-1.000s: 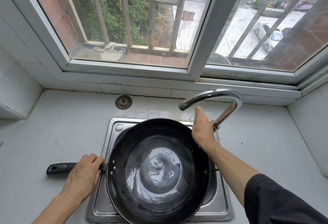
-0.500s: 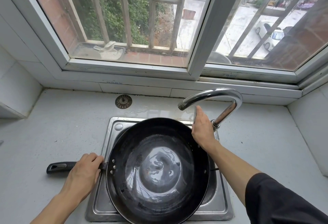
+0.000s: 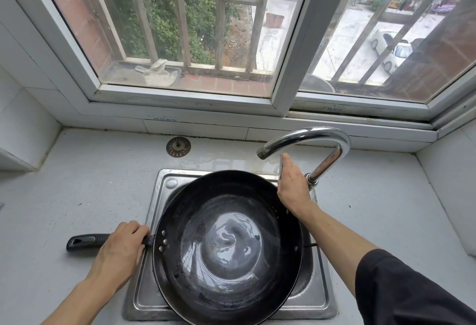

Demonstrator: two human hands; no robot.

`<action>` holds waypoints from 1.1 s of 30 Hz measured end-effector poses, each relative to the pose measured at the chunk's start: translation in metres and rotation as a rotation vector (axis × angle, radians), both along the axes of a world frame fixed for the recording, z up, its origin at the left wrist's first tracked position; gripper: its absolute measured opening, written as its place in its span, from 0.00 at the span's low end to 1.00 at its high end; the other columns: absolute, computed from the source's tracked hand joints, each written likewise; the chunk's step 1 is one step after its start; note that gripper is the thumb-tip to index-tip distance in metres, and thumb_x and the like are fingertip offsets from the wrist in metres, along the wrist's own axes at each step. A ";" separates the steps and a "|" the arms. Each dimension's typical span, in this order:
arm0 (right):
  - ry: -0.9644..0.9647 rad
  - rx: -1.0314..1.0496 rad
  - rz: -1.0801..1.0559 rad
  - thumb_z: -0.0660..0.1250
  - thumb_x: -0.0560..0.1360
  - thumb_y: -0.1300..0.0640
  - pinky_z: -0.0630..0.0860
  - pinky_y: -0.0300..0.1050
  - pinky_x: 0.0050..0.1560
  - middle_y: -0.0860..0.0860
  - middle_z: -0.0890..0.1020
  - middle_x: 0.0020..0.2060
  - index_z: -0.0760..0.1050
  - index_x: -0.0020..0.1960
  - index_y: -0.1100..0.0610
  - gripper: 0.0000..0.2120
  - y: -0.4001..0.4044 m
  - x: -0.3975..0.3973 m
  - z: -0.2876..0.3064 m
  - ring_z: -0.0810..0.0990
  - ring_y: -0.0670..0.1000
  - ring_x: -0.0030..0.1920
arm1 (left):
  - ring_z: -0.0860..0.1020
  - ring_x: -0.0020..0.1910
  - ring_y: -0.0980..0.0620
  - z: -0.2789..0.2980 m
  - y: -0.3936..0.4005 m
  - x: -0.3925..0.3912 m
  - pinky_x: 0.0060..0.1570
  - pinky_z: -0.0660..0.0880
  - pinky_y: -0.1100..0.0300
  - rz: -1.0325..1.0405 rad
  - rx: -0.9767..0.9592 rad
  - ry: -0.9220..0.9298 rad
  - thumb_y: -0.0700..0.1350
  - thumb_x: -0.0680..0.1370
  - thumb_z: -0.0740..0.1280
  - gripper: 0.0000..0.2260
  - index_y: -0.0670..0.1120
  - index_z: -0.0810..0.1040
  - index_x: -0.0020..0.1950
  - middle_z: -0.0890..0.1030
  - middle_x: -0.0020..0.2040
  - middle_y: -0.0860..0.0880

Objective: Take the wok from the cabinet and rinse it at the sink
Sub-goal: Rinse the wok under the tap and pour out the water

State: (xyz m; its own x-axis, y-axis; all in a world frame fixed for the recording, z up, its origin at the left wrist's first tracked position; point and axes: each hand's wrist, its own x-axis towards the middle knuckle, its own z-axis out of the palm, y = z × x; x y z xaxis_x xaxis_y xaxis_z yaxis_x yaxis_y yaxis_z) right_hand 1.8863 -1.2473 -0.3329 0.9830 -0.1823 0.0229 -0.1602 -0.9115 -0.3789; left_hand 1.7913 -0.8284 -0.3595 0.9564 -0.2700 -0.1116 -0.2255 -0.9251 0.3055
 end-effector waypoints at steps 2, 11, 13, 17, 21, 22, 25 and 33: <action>0.005 0.000 0.005 0.61 0.71 0.72 0.76 0.52 0.47 0.57 0.76 0.50 0.58 0.73 0.58 0.33 0.000 0.000 0.001 0.75 0.56 0.45 | 0.71 0.39 0.49 0.000 0.000 0.000 0.30 0.73 0.55 0.004 0.000 0.000 0.35 0.63 0.77 0.16 0.48 0.76 0.43 0.73 0.40 0.52; 0.016 -0.007 0.026 0.61 0.70 0.74 0.72 0.49 0.46 0.58 0.76 0.50 0.60 0.71 0.59 0.32 0.000 0.000 0.004 0.77 0.58 0.48 | 0.71 0.39 0.49 0.000 -0.001 0.000 0.29 0.72 0.55 0.006 -0.008 0.000 0.35 0.64 0.77 0.15 0.48 0.75 0.43 0.73 0.40 0.52; 0.009 -0.008 0.030 0.61 0.70 0.74 0.72 0.50 0.46 0.57 0.77 0.50 0.60 0.71 0.58 0.32 0.000 0.000 0.005 0.77 0.58 0.48 | 0.71 0.39 0.50 0.000 -0.001 -0.001 0.29 0.72 0.56 0.005 -0.006 -0.002 0.35 0.64 0.77 0.16 0.48 0.75 0.43 0.73 0.40 0.52; 0.007 -0.008 0.035 0.61 0.71 0.73 0.74 0.49 0.47 0.56 0.77 0.50 0.60 0.71 0.56 0.31 0.000 0.000 0.006 0.77 0.57 0.47 | 0.71 0.40 0.50 0.000 -0.001 0.000 0.30 0.72 0.55 0.020 -0.005 0.006 0.35 0.65 0.76 0.15 0.48 0.76 0.44 0.74 0.41 0.52; 0.008 -0.012 0.039 0.61 0.73 0.72 0.74 0.50 0.50 0.57 0.78 0.53 0.60 0.72 0.56 0.30 0.000 0.001 0.005 0.77 0.57 0.51 | 0.70 0.40 0.50 -0.002 -0.001 0.000 0.31 0.73 0.55 0.020 0.003 0.012 0.35 0.65 0.76 0.14 0.48 0.75 0.44 0.73 0.41 0.52; 0.013 -0.014 0.039 0.62 0.73 0.72 0.74 0.50 0.51 0.57 0.78 0.54 0.60 0.72 0.55 0.30 0.000 0.001 0.006 0.77 0.57 0.51 | 0.70 0.40 0.50 -0.002 0.000 0.000 0.31 0.72 0.55 0.019 0.003 0.013 0.36 0.66 0.75 0.14 0.48 0.75 0.45 0.73 0.41 0.52; 0.025 -0.017 0.046 0.62 0.71 0.73 0.74 0.50 0.51 0.58 0.78 0.55 0.60 0.72 0.55 0.32 0.000 0.001 0.007 0.77 0.58 0.52 | 0.70 0.41 0.50 -0.003 0.001 0.001 0.32 0.73 0.54 0.022 0.001 0.017 0.36 0.66 0.75 0.14 0.48 0.76 0.45 0.74 0.41 0.52; 0.025 -0.012 0.042 0.62 0.71 0.74 0.74 0.50 0.51 0.57 0.78 0.55 0.60 0.71 0.55 0.33 0.000 0.001 0.007 0.77 0.58 0.52 | 0.70 0.41 0.50 -0.006 0.002 0.001 0.32 0.74 0.53 0.018 0.001 0.014 0.36 0.66 0.75 0.14 0.48 0.76 0.45 0.73 0.42 0.52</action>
